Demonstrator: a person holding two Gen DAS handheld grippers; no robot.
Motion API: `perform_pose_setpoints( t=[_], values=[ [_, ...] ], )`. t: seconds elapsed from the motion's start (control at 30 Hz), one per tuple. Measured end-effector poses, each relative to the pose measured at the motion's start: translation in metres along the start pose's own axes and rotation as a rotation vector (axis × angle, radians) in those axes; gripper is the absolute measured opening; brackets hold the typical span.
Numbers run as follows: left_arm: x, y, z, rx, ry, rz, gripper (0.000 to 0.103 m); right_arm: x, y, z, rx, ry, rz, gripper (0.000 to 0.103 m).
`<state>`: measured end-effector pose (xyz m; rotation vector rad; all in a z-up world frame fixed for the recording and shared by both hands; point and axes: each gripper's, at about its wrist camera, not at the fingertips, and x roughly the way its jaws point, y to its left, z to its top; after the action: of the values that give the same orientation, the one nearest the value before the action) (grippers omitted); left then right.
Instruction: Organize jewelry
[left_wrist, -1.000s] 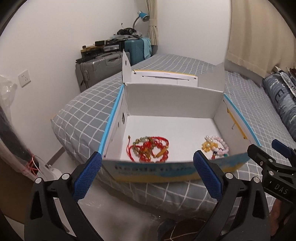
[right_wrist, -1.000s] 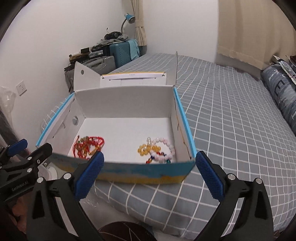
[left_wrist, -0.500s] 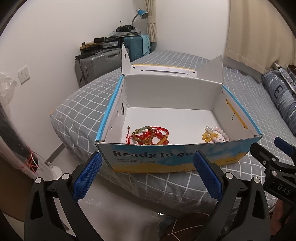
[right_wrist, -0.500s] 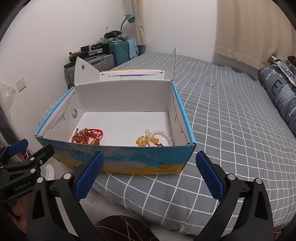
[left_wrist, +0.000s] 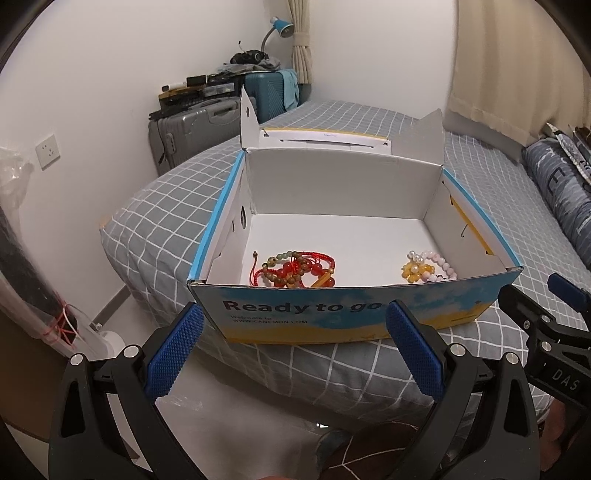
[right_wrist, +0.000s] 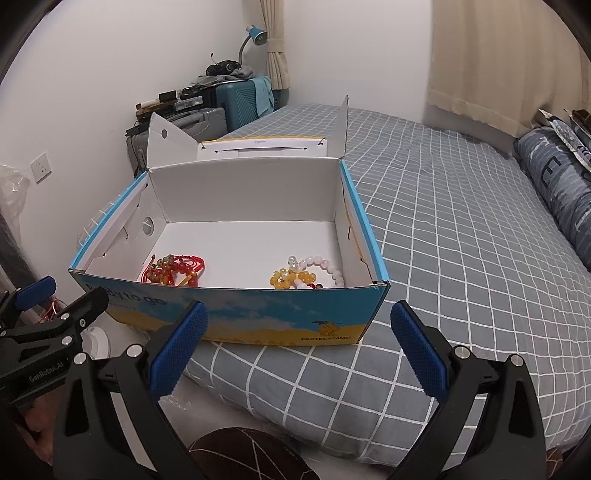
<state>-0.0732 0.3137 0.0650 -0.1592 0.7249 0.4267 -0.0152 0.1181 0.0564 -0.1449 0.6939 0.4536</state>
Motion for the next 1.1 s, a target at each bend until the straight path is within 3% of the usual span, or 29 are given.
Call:
perform_pose_setpoints(
  t=[1.1],
  values=[
    [0.0002,-0.0067,0.0047,0.021,-0.009,0.008,0.097,-0.0012,-0.0023,0.0017,-0.005,-0.003,-0.004,0.095]
  ],
)
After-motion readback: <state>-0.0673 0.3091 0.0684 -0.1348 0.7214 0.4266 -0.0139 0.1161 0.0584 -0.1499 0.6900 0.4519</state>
